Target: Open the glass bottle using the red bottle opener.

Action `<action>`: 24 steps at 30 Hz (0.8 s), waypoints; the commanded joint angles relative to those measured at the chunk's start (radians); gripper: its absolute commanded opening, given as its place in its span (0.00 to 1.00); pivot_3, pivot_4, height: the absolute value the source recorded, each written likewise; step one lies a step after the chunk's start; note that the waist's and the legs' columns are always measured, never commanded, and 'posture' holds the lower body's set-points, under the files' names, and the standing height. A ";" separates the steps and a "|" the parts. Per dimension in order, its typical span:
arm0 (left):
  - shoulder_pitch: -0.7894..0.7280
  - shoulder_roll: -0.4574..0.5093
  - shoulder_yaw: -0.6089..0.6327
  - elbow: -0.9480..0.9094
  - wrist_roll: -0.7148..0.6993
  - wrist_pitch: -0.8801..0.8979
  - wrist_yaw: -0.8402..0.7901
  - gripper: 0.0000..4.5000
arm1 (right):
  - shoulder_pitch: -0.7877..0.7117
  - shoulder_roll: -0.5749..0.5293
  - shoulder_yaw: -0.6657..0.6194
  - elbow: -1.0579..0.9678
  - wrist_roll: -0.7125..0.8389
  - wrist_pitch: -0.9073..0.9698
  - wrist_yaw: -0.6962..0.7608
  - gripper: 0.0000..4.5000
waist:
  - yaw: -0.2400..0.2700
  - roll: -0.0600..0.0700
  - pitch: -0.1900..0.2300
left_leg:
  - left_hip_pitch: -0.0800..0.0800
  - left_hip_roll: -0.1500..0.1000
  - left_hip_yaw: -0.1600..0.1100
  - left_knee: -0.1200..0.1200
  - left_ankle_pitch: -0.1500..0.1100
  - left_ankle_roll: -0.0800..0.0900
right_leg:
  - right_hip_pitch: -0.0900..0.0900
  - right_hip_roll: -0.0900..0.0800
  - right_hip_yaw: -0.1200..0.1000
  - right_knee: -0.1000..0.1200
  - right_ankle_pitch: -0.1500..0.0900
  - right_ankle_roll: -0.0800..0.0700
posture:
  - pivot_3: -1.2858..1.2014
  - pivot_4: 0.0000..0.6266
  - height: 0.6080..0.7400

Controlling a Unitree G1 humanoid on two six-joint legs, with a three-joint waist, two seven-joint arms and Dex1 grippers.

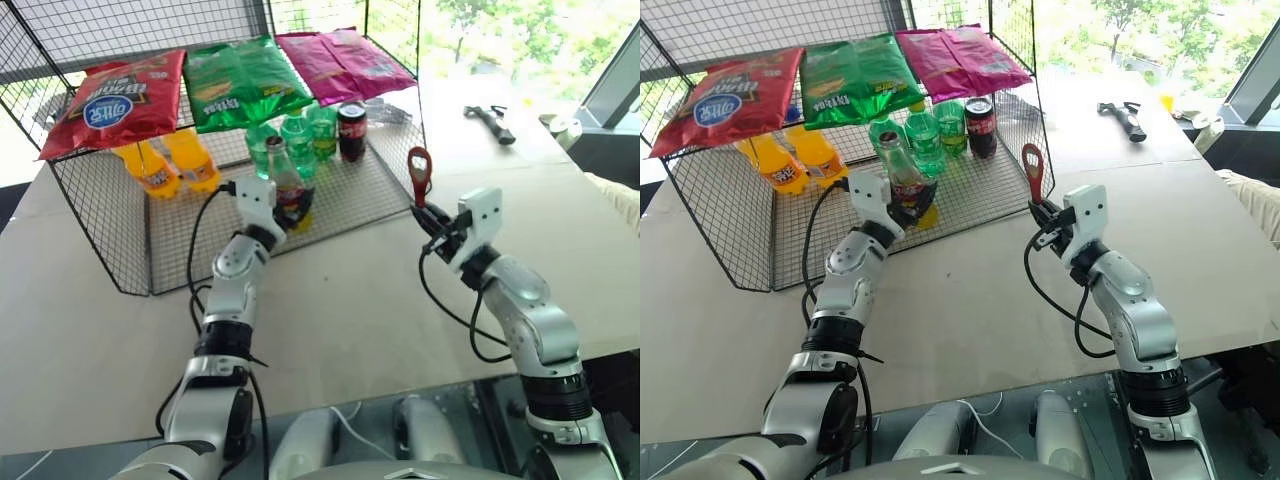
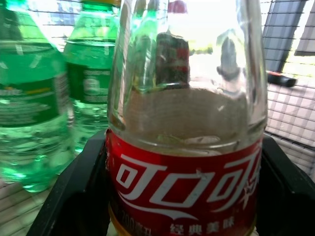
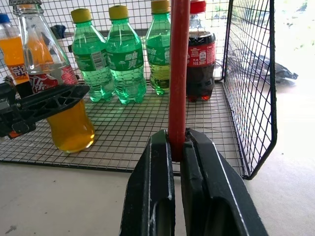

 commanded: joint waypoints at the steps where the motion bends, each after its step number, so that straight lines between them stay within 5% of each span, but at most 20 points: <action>1: 0.053 -0.019 -0.058 -0.108 -0.063 0.098 -0.093 0.63 | -0.002 0.002 -0.005 -0.045 0.002 -0.012 -0.002 0.00 | -0.002 0.000 0.000 | 0.000 0.000 0.000 0.000 0.000 0.000 | 0.000 0.000 0.000 0.000 0.000 0.000 | 0.52 0.24 1.00; 11: 0.184 0.022 -0.145 -0.348 -0.115 0.272 -0.191 0.63 | -0.006 -0.005 -0.018 -0.043 -0.003 -0.018 -0.001 0.00 | -0.004 0.001 0.000 | 0.000 0.001 0.000 -0.001 0.000 0.000 | 0.000 0.001 0.000 0.000 0.000 0.000 | 0.52 0.24 1.00; 24: 0.190 0.040 -0.198 -0.378 0.013 0.167 -0.174 0.63 | -0.090 -0.100 0.082 -0.053 -0.178 -0.158 0.066 0.00 | -0.004 0.001 0.000 | 0.000 0.001 0.001 -0.001 0.000 0.000 | 0.000 0.002 0.001 -0.001 0.000 0.000 | 0.52 0.24 1.00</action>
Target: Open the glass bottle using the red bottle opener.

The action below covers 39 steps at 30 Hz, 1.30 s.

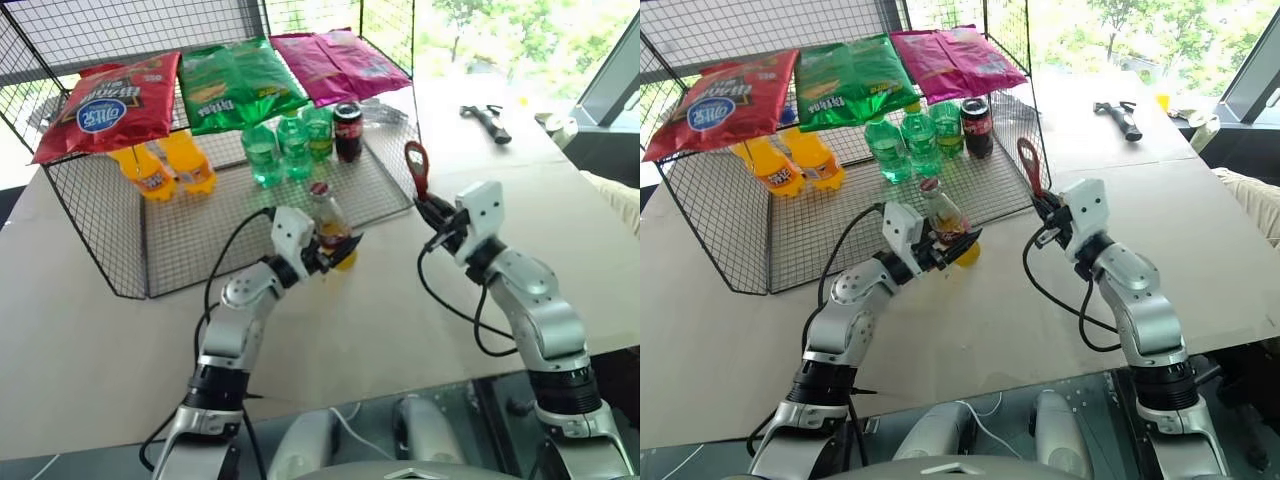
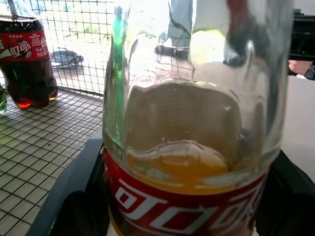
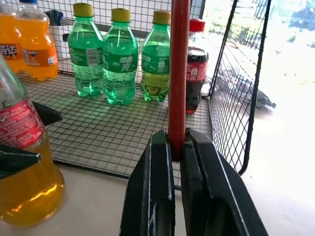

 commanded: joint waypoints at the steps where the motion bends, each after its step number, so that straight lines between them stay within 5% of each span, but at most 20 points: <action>1: -0.014 -0.010 -0.045 -0.006 0.016 -0.016 -0.019 0.63 | -0.045 -0.021 0.031 -0.052 -0.054 -0.071 0.022 0.00 | 0.001 0.000 0.000 | 0.000 0.000 0.000 0.000 0.000 0.000 | 0.000 0.000 0.000 0.000 0.000 0.000 | 0.52 0.24 1.00; 11: -0.027 -0.033 -0.048 0.015 0.022 -0.051 -0.031 0.63 | -0.049 -0.034 0.048 -0.033 -0.116 -0.120 0.032 0.00 | 0.002 0.000 0.000 | 0.000 -0.001 0.000 0.000 0.000 0.000 | 0.000 -0.001 0.000 0.000 0.000 0.000 | 0.52 0.24 1.00; 12: -0.030 -0.035 -0.046 0.019 0.027 -0.060 -0.027 0.81 | -0.049 -0.034 0.046 -0.032 -0.117 -0.121 0.033 0.00 | 0.002 0.000 0.000 | 0.000 -0.001 0.000 0.000 0.000 0.000 | 0.000 -0.001 0.000 0.000 0.000 0.000 | 0.52 0.24 1.00; 15: -0.044 -0.044 -0.035 0.043 0.057 -0.107 0.008 0.98 | -0.048 -0.034 0.044 -0.027 -0.120 -0.125 0.034 0.00 | 0.002 0.000 0.000 | 0.000 -0.001 0.000 0.000 0.000 0.000 | 0.000 -0.001 0.000 0.000 0.000 0.000 | 0.52 0.24 1.00; 39: -0.017 -0.092 0.024 -0.105 -0.108 -0.114 0.024 0.98 | -0.036 -0.043 0.039 -0.008 -0.123 -0.137 0.055 0.00 | 0.001 0.000 0.000 | 0.000 0.000 0.000 0.001 0.000 0.000 | 0.000 -0.001 0.000 0.001 0.000 0.000 | 0.52 0.24 1.00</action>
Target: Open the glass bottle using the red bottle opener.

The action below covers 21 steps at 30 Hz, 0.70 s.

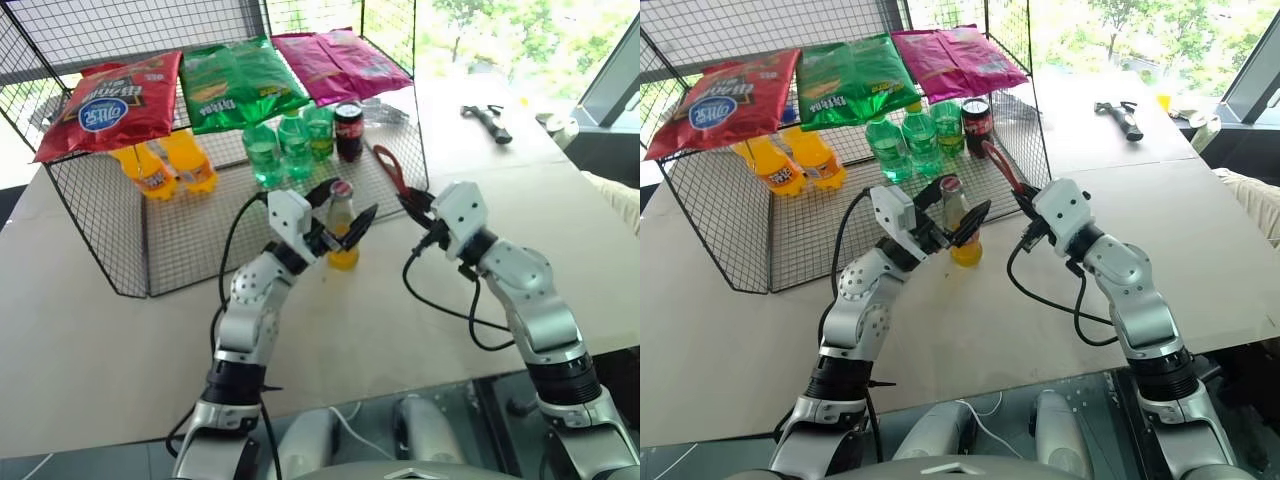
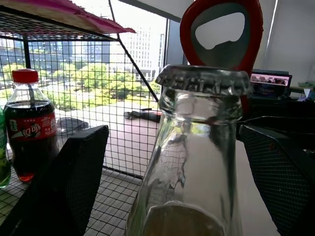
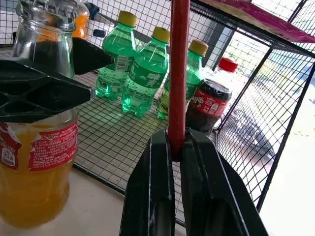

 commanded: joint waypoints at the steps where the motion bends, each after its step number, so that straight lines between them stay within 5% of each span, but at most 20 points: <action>1: 0.004 0.003 -0.012 -0.059 -0.021 0.007 -0.011 0.98 | -0.002 -0.006 -0.021 -0.016 0.001 -0.026 0.005 0.00 | 0.000 0.000 0.000 | 0.000 0.000 0.000 0.000 0.000 0.000 | 0.000 0.000 0.000 0.000 0.000 0.000 | 0.52 0.24 1.00; 8: 0.002 0.003 -0.005 -0.040 -0.015 -0.003 -0.005 0.98 | -0.009 -0.003 -0.014 -0.014 -0.001 -0.026 0.008 0.00 | 0.000 0.000 0.000 | 0.000 0.000 0.000 0.000 0.000 0.000 | 0.000 0.000 0.000 0.000 0.000 0.000 | 0.52 0.24 1.00; 11: 0.006 0.014 -0.005 -0.007 0.012 -0.017 -0.003 0.81 | -0.016 0.003 -0.001 -0.009 -0.009 -0.032 0.008 0.00 | 0.000 0.000 0.000 | 0.000 0.000 0.000 0.000 0.000 0.000 | 0.000 0.000 0.000 0.000 0.000 0.000 | 0.52 0.24 1.00; 15: 0.011 0.034 -0.021 0.008 0.045 -0.021 -0.009 0.46 | -0.027 0.015 0.021 -0.002 -0.031 -0.050 0.004 0.00 | 0.000 0.000 0.000 | 0.000 0.000 0.000 0.000 0.000 0.000 | 0.000 0.000 0.000 0.000 0.000 0.000 | 0.52 0.24 1.00; 21: 0.012 0.043 -0.043 0.030 0.074 -0.042 -0.011 0.46 | -0.047 0.018 0.067 0.039 -0.120 -0.155 -0.010 0.00 | 0.000 0.000 0.000 | 0.001 0.000 0.000 0.001 0.000 0.000 | 0.001 0.000 0.000 0.000 0.000 0.000 | 0.52 0.24 1.00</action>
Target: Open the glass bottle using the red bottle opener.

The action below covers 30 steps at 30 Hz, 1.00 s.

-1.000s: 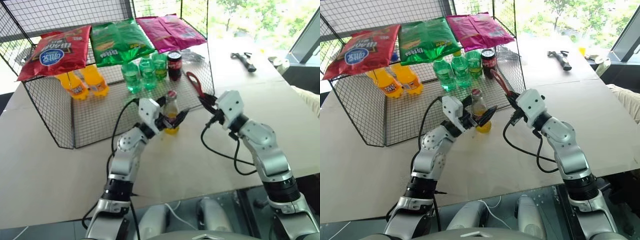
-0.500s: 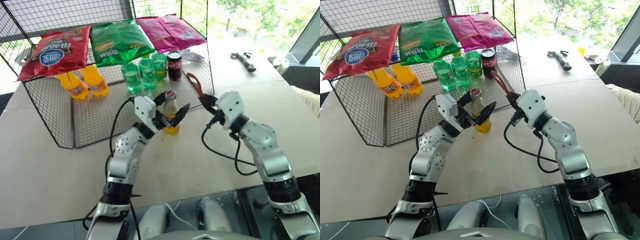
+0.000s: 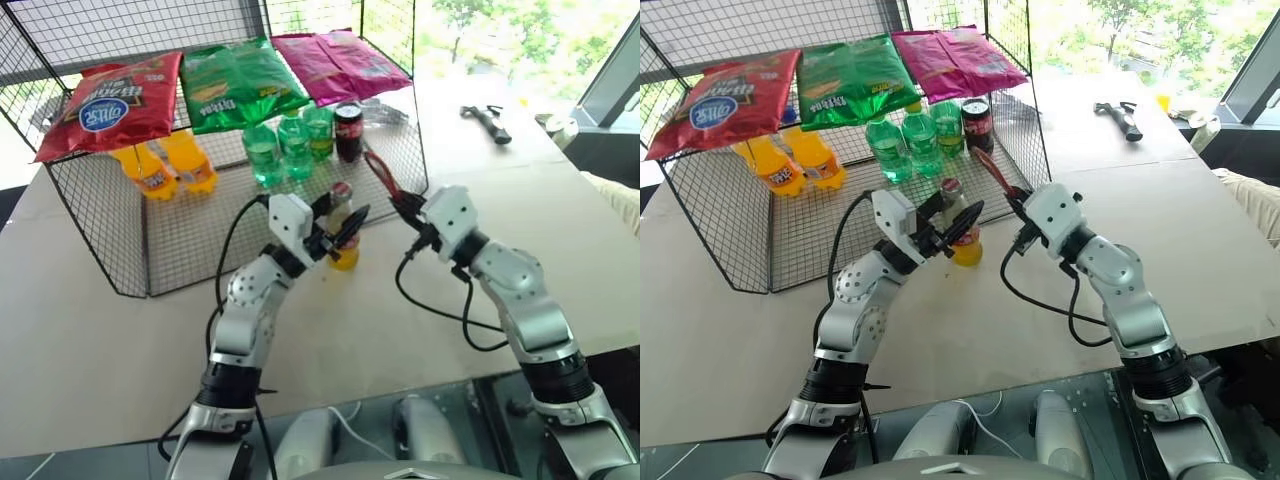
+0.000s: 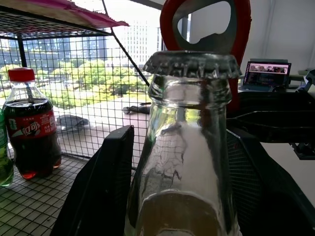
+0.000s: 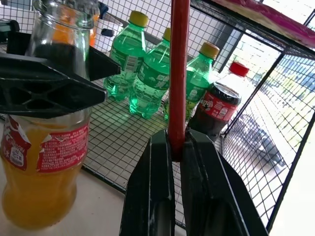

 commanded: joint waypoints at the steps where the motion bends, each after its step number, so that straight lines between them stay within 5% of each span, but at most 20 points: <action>1: 0.008 0.008 -0.021 0.020 0.027 -0.008 -0.006 0.46 | -0.027 -0.003 0.019 0.000 -0.054 -0.090 -0.012 0.00 | 0.000 0.000 0.000 | 0.000 0.000 0.000 0.000 0.000 0.000 | 0.000 0.000 0.000 0.000 0.000 0.000 | 0.52 0.24 1.00; 30: -0.019 0.002 -0.030 0.036 0.019 -0.010 0.005 0.46 | -0.160 -0.057 0.120 0.464 -0.523 -0.700 -0.320 0.00 | 0.000 0.000 -0.001 | 0.002 0.000 0.001 0.001 0.000 0.000 | 0.002 0.001 0.000 0.001 0.000 0.000 | 0.52 0.24 1.00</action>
